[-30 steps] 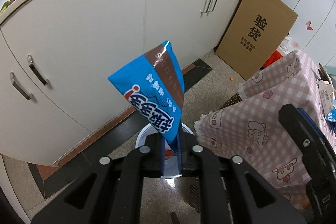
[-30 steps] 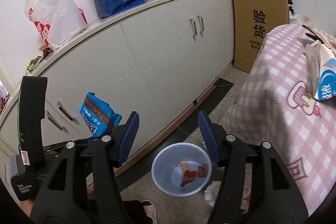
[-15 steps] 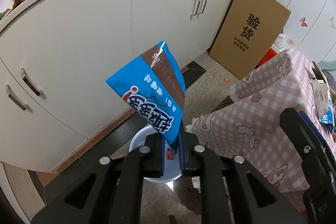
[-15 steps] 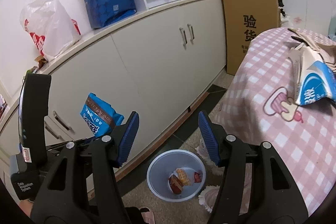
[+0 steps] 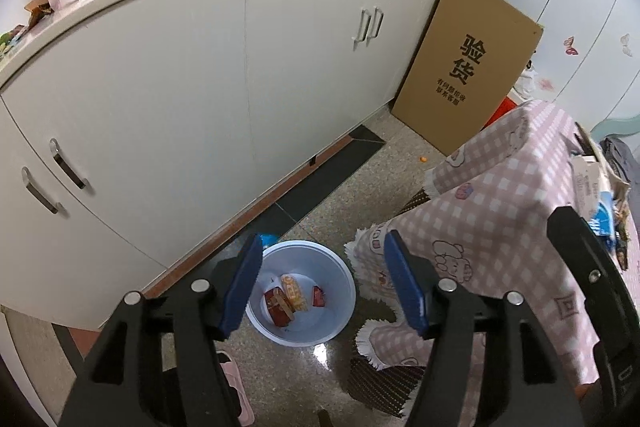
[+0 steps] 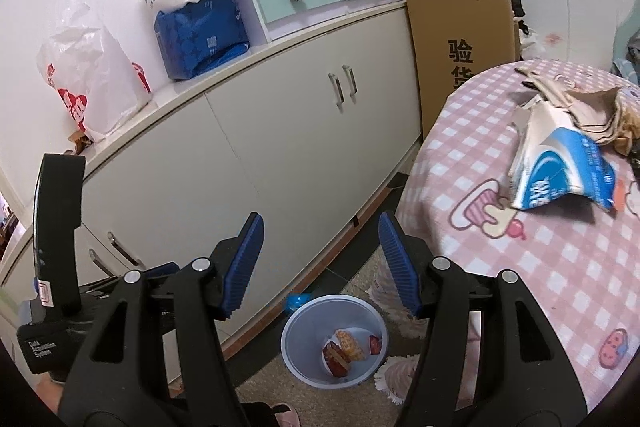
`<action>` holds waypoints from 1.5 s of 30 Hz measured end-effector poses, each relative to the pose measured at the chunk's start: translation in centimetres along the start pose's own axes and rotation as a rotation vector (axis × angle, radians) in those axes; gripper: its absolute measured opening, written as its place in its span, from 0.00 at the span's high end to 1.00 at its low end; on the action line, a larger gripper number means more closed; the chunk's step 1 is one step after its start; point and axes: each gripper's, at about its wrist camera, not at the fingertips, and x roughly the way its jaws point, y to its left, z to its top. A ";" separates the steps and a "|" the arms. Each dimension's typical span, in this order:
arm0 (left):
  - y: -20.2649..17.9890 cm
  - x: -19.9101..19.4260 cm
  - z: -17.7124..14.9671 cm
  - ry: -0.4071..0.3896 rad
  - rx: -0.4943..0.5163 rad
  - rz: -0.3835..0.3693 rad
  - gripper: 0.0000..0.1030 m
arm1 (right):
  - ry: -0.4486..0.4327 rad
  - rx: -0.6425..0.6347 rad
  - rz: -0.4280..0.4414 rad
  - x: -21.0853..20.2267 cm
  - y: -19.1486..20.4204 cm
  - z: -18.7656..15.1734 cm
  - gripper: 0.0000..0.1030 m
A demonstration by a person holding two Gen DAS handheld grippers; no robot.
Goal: Collect trash
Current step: 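Grasp the blue-white tissue box with the left tool while the right tool grasps the dark wrapper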
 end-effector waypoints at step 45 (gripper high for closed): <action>-25.7 -0.1 -4.0 -0.079 0.581 -0.018 0.38 | 0.052 0.263 -0.310 -9.6 -25.0 2.5 0.37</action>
